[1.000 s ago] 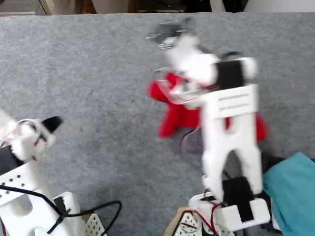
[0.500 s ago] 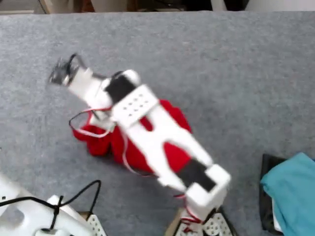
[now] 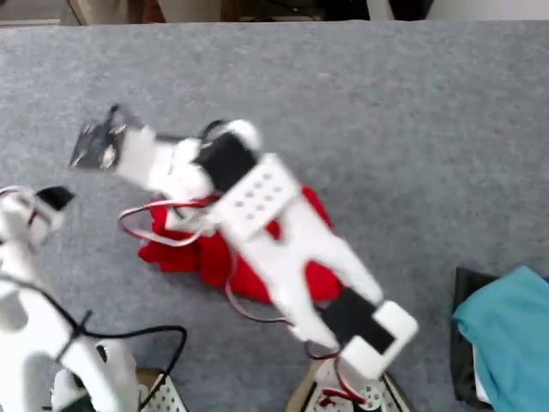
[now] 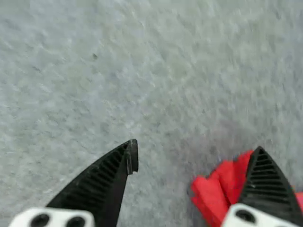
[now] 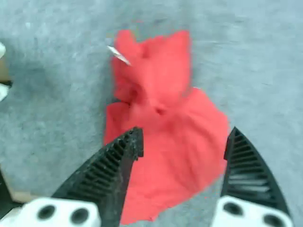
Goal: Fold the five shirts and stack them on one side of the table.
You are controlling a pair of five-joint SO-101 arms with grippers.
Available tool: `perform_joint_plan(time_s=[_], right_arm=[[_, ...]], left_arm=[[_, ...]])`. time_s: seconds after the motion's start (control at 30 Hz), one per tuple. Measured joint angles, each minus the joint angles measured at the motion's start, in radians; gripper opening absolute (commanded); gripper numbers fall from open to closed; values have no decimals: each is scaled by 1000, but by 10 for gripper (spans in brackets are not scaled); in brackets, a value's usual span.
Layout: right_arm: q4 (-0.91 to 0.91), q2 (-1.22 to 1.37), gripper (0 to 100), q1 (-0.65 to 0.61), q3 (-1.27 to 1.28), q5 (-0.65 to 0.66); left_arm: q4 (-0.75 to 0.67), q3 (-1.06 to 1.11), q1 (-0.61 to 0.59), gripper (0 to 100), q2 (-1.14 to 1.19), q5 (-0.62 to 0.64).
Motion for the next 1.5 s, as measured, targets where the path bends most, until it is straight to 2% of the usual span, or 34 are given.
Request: perform_joint_plan(time_s=[0.17, 0.27, 0.37, 0.47, 0.67, 0.83, 0.9, 1.03, 1.13, 1.3, 1.5], right_arm=[[0, -74, 281, 172, -12, 20], [-14, -75, 281, 298, -12, 55], [-84, -66, 281, 408, 28, 83], [-195, 3, 281, 468, 106, 87], [-370, 233, 281, 479, 161, 75], [-419, 443, 281, 479, 132, 48], [-417, 532, 281, 479, 95, 48], [-307, 683, 277, 456, -17, 48], [-224, 761, 202, 436, -118, 48], [-127, 864, 0, 440, -285, 44], [-8, 913, 4, 442, -488, 0]], left_arm=[[8, -118, 152, 360, 249, 29], [101, -218, 210, 360, 404, 29], [187, -308, 259, 360, 549, 29], [226, -384, 295, 360, 686, 31], [273, -462, 350, 360, 879, 29], [273, -471, 373, 357, 967, 34], [273, -473, 373, 310, 982, 34], [269, -473, 373, 132, 994, 34], [232, -473, 374, 10, 996, 34], [190, -473, 377, 20, 996, 34], [189, -480, 377, 19, 996, 34]])
